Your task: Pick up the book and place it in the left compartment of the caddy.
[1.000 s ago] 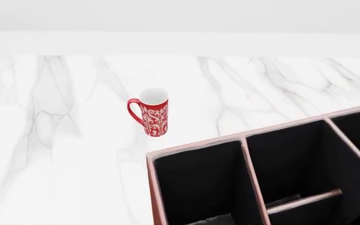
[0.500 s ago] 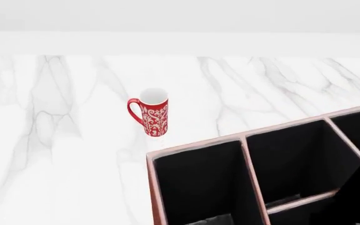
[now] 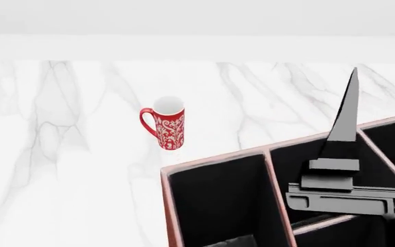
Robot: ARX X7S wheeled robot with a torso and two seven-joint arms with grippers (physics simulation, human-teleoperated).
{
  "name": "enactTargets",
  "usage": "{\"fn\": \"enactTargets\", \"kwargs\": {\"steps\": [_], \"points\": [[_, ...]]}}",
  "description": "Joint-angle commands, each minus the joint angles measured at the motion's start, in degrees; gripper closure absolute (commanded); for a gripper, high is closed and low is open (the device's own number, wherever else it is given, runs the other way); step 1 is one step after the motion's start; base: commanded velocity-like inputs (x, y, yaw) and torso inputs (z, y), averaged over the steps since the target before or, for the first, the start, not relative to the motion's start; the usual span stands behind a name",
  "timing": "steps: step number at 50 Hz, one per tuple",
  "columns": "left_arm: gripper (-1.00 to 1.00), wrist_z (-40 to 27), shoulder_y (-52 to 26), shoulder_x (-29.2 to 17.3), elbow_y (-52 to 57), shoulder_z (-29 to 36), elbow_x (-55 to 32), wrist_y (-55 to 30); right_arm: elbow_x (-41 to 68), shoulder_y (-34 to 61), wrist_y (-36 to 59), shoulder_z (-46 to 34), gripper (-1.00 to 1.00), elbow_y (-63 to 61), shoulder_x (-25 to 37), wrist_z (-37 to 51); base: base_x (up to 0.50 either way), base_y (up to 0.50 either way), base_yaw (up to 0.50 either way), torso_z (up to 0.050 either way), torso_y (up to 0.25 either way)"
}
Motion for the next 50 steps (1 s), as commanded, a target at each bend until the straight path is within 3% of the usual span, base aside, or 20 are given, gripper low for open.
{"fn": "enactTargets", "kwargs": {"steps": [1, 11, 28, 50], "points": [[-1.00, 1.90, -0.80, 1.01, 0.00, -0.18, 1.43, 1.63, 5.35, 17.68, 11.99, -5.18, -1.00, 9.65, -6.77, -8.21, 0.00, 0.00, 0.00, 0.000, 0.000], [-1.00, 2.13, -1.23, 1.01, 0.00, 0.16, 1.85, 1.20, 10.65, 29.33, 21.12, -9.10, -1.00, 16.26, -13.05, -14.31, 0.00, 0.00, 0.00, 0.000, 0.000], [-1.00, 2.53, -2.34, 1.01, 0.00, 0.51, 2.20, 0.06, 8.83, 40.93, 32.12, -17.77, -1.00, 24.56, -21.78, -23.17, 0.00, 0.00, 0.00, 0.000, 0.000], [-1.00, 2.65, -2.60, 1.01, 0.00, 0.35, 1.83, -0.33, 9.99, 48.16, 34.16, -22.84, -1.00, 26.32, -28.06, -38.21, 0.00, 0.00, 0.00, 0.000, 0.000]]}}
